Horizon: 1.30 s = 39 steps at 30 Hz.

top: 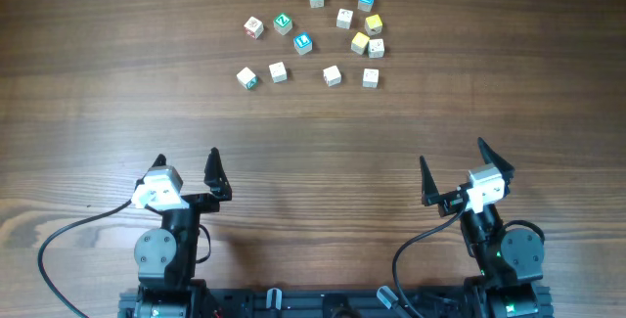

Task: Form a circle

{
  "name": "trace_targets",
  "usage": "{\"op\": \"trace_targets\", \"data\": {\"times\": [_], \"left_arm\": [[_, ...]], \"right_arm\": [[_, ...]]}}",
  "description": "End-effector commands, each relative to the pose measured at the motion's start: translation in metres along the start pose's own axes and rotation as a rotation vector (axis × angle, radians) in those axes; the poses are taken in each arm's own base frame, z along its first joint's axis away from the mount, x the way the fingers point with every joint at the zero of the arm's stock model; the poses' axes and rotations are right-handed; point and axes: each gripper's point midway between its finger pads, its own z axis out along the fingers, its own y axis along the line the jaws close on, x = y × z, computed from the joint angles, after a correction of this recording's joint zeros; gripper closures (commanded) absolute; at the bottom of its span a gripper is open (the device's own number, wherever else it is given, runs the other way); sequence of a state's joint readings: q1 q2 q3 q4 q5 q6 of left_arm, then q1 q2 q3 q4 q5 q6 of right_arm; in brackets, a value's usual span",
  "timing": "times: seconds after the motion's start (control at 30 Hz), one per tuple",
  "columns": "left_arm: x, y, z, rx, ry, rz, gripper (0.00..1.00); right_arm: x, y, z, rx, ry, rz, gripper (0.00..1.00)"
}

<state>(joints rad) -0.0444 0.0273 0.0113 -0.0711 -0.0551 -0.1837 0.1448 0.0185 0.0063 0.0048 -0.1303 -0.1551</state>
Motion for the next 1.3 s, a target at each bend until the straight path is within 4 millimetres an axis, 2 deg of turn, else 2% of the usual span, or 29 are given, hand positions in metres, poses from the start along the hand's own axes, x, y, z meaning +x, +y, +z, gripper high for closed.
{"op": "trace_targets", "data": {"times": [0.0,0.6,0.67,0.87,0.93,1.0,1.07,1.13,1.27], "left_arm": [[0.002,0.002,0.001,-0.013,0.002,0.02,0.0],[0.002,0.002,0.001,-0.013,0.002,0.02,0.0],[-0.006,0.0,0.0,-0.005,-0.029,0.018,0.0],[-0.007,-0.002,0.0,0.007,-0.032,0.018,0.0],[-0.013,-0.003,0.0,0.014,-0.059,0.016,0.0],[-0.024,-0.009,-0.001,0.041,-0.102,0.014,0.0],[-0.042,-0.03,-0.005,0.153,-0.169,0.02,0.0],[-0.074,-0.062,-0.021,0.323,-0.289,0.044,0.0],[-0.129,-0.086,-0.052,0.435,-0.471,0.077,0.0]], "right_arm": [[0.0,-0.002,0.0,0.008,-0.001,-0.001,0.0],[0.0,-0.002,0.0,0.008,-0.001,0.0,0.0],[0.0,-0.002,0.0,0.008,-0.002,0.0,0.0],[0.0,-0.002,0.0,0.008,-0.001,0.0,0.0],[0.0,-0.002,0.0,0.008,-0.001,0.0,0.0],[0.0,-0.002,0.0,0.008,-0.001,0.0,0.0],[0.0,-0.002,0.0,0.008,-0.001,0.0,0.0],[0.0,-0.002,0.0,0.008,-0.001,0.0,0.0],[0.0,-0.002,0.0,0.008,-0.001,-0.001,0.0]]}}
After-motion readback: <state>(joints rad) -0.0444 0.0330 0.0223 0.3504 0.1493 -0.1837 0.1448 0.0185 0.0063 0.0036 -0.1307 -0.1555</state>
